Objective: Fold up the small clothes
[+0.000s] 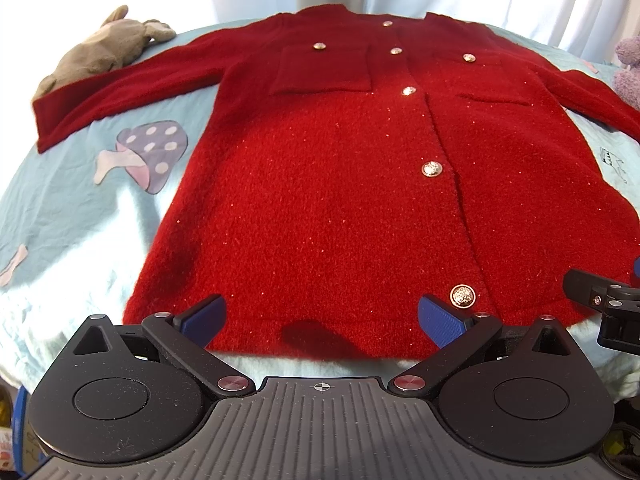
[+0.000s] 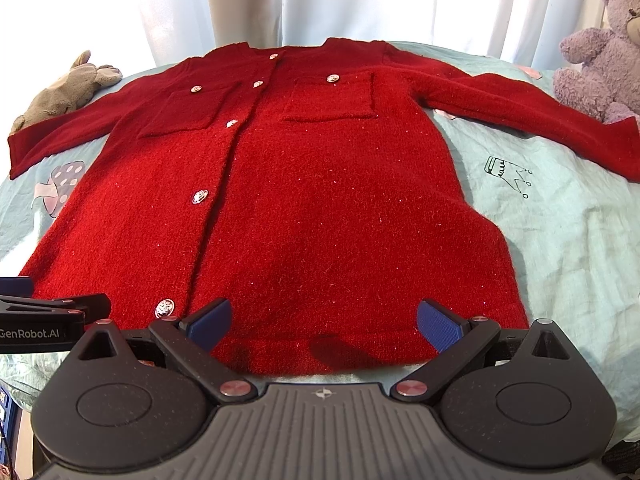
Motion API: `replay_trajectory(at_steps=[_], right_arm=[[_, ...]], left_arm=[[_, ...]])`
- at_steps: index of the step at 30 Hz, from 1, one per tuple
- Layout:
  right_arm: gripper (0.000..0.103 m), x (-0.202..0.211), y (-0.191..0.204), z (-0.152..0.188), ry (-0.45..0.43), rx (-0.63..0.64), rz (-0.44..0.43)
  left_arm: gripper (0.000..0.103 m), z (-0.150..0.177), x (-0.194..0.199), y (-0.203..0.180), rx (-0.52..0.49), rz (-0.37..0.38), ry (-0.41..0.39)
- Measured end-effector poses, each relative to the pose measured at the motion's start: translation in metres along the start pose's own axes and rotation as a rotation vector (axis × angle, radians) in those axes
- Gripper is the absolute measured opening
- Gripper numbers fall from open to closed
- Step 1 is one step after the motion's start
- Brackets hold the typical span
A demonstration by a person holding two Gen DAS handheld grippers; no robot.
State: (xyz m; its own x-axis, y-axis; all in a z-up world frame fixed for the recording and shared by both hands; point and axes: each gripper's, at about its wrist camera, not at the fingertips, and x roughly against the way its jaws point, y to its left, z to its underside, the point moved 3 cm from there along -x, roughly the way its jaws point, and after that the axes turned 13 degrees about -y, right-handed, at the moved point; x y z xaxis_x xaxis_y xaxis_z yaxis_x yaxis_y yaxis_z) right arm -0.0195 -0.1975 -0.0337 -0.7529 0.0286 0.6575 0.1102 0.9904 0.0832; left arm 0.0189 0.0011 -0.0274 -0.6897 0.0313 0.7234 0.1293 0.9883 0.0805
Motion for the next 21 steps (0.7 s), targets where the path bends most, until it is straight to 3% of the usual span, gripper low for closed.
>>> replay_trajectory(at_steps=[21], right_arm=[[0.099,-0.0024,0.0002,0.0010,0.005,-0.002,0.002]], left_arm=[[0.103,-0.0010,-0.0038,-0.0001,0.002,0.002,0.016]])
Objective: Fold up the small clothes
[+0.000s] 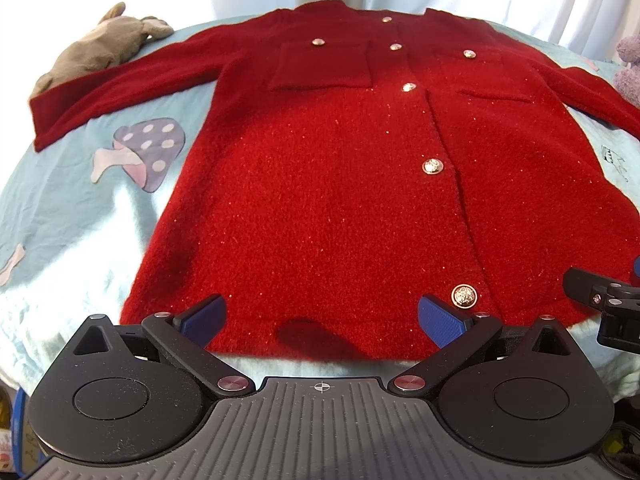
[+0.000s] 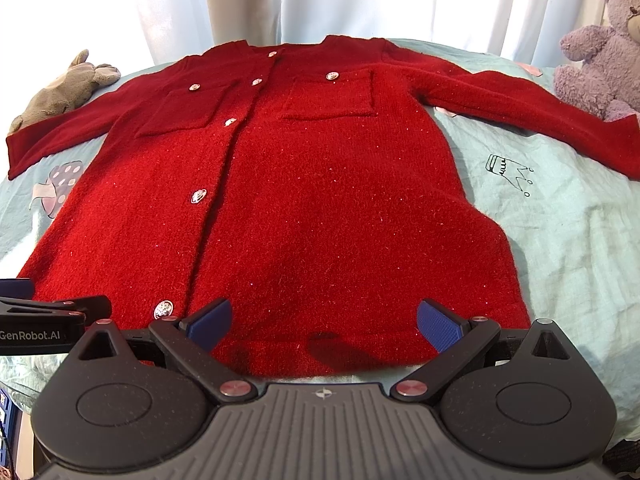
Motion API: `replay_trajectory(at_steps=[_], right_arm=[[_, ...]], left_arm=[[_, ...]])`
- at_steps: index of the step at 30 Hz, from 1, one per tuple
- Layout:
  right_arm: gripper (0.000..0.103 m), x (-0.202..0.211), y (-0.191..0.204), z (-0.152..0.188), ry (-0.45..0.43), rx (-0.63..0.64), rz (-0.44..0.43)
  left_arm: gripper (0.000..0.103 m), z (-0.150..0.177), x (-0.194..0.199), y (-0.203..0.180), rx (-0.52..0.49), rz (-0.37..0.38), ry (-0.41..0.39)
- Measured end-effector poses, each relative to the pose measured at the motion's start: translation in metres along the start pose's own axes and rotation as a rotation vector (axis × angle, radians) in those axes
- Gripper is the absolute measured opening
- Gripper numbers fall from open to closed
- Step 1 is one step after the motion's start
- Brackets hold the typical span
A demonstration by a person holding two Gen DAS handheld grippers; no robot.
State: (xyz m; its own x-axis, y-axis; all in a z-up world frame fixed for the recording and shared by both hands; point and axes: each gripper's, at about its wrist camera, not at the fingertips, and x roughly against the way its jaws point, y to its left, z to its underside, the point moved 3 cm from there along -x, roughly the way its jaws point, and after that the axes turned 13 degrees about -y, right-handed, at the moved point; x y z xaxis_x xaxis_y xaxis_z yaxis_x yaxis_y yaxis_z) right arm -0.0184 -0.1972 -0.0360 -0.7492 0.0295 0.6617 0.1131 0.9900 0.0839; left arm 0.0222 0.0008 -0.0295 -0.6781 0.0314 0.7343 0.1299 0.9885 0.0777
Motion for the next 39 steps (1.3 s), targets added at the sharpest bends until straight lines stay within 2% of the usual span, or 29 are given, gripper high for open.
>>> replay_trajectory(at_steps=[39], right_arm=[[0.099,-0.0061,-0.0029,0.0005,0.014,-0.004,0.003]], left_arm=[[0.103,-0.0034,-0.0073,-0.0008,0.000,0.003,0.031]])
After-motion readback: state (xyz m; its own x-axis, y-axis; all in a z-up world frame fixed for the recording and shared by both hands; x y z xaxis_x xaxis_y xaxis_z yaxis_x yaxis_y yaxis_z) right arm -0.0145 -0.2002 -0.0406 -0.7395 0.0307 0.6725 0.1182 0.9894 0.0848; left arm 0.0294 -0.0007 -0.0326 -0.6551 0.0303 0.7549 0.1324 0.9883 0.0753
